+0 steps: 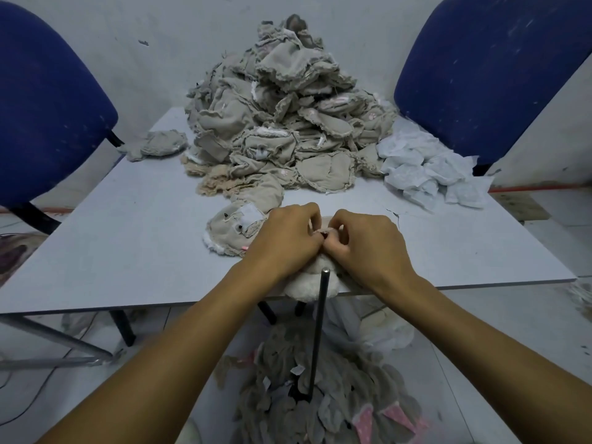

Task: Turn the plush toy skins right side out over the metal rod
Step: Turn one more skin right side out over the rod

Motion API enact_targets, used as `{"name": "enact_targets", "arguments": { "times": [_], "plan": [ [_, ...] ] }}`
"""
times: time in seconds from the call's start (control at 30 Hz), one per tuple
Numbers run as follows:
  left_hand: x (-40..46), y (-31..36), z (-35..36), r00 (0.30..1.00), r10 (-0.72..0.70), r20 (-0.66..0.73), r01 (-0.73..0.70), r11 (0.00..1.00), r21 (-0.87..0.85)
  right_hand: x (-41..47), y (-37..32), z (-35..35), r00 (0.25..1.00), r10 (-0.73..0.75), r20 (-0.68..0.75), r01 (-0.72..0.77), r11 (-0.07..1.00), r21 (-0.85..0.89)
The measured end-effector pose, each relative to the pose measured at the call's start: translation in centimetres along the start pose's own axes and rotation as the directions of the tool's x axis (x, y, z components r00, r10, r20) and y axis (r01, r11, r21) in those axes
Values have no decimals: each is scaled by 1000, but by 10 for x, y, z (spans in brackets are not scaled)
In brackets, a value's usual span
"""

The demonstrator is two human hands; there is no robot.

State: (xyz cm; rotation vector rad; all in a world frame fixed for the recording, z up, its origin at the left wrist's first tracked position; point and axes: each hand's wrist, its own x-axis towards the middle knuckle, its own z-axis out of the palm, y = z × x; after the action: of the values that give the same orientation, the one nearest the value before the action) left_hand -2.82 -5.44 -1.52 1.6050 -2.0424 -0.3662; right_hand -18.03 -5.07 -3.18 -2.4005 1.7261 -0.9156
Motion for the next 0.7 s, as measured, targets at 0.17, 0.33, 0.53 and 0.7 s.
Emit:
{"name": "enact_targets", "arguments": {
  "times": [0.17, 0.33, 0.53, 0.7],
  "plan": [
    [-12, 6, -2, 962, 269, -44, -262, 958, 113, 2, 6, 1, 980, 138, 143, -126, 988, -93],
    [-25, 20, 3, 902, 406, -150, -365, 900, 239, 3, 4, -6, 988, 89, 126, -81, 995, -65],
    [-24, -1, -13, 960, 134, -246, -83, 975, 206, -25, -17, -27, 955, -189, -231, 224, 965, 135],
    [-53, 5, -16, 780, 431, -454, -409, 900, 153, -44, -25, -35, 843, -361, -398, 428, 899, 93]
  ]
}}
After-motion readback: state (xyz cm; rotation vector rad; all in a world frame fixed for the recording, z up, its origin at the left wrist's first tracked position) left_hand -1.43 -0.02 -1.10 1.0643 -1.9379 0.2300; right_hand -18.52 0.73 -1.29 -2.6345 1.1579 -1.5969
